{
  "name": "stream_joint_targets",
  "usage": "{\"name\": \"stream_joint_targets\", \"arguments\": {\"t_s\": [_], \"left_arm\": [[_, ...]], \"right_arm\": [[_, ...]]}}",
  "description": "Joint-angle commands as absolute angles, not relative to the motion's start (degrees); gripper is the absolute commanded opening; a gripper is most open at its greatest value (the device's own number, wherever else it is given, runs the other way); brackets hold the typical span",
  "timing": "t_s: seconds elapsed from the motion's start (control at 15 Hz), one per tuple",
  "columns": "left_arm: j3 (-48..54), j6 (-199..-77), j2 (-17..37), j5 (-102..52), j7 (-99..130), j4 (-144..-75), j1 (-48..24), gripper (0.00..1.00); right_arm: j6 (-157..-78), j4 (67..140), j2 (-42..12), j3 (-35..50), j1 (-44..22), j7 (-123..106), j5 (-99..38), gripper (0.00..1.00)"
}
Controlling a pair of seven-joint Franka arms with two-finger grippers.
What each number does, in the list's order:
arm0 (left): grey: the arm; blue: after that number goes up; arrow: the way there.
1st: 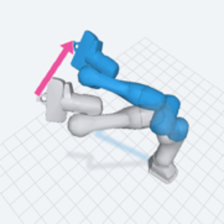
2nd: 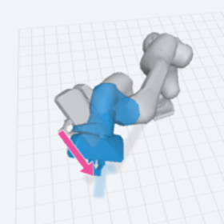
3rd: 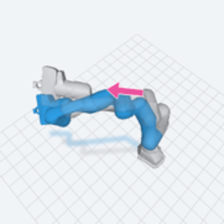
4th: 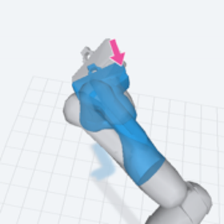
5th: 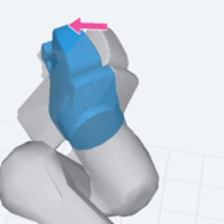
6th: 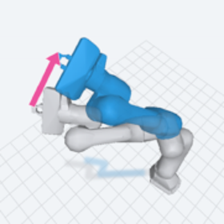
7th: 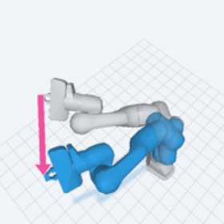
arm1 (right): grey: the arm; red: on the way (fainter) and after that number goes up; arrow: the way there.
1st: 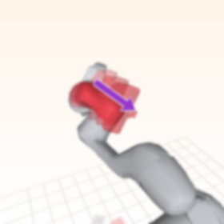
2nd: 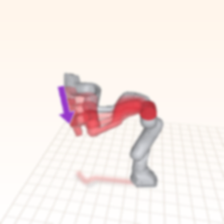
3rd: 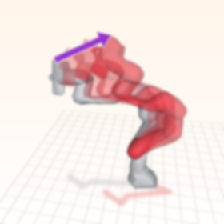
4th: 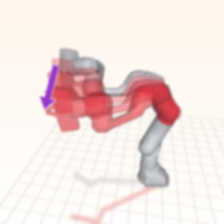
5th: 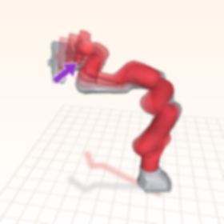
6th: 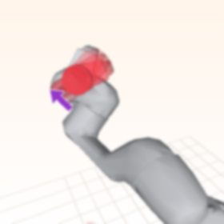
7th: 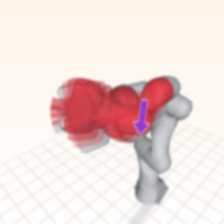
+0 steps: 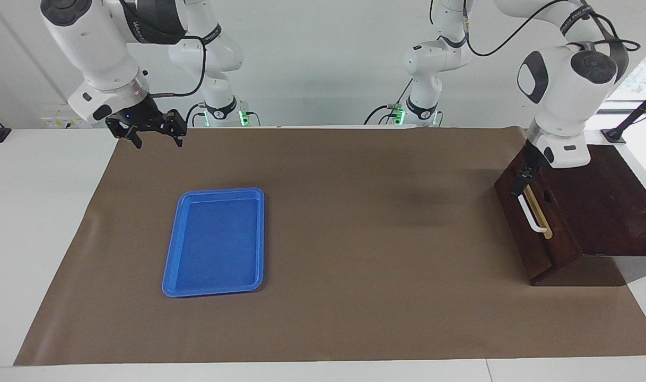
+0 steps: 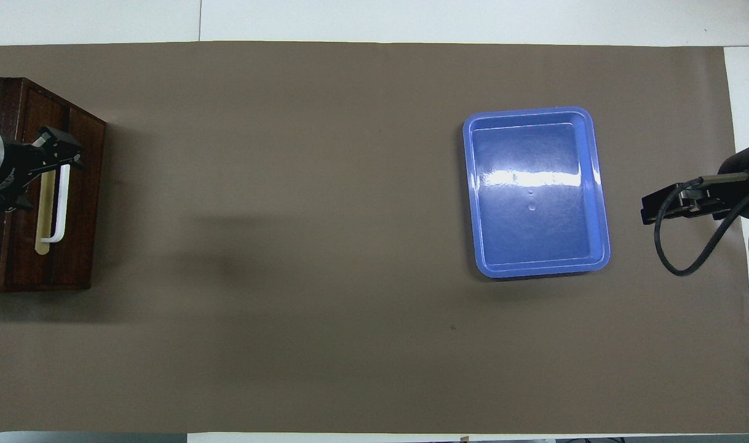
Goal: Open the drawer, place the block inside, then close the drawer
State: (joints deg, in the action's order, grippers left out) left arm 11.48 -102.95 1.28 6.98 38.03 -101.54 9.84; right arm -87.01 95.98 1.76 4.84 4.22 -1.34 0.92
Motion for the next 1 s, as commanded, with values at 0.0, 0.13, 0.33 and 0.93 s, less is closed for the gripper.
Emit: {"name": "stream_joint_targets", "arguments": {"t_s": [0.0,0.13,0.33,0.93], "left_arm": [[11.3,-93.3,1.2,4.3,26.1,-98.5,8.7,1.0],[11.3,-90.1,0.9,3.1,16.4,-98.1,7.5,1.0],[11.3,-87.5,0.5,2.1,15.1,-97.8,6.4,1.0],[10.3,-82.9,3.3,0.3,9.5,-93.3,1.8,1.0]], "right_arm": [[-88.9,97.0,0.8,4.8,5.6,-3.2,1.7,1.0],[-88.3,96.4,0.4,4.1,5.4,-3.2,1.7,1.0],[-88.0,96.4,0.5,4.1,5.5,-3.2,1.6,1.0],[-90.8,95.5,0.5,4.3,5.0,-2.5,1.6,1.0]]}}
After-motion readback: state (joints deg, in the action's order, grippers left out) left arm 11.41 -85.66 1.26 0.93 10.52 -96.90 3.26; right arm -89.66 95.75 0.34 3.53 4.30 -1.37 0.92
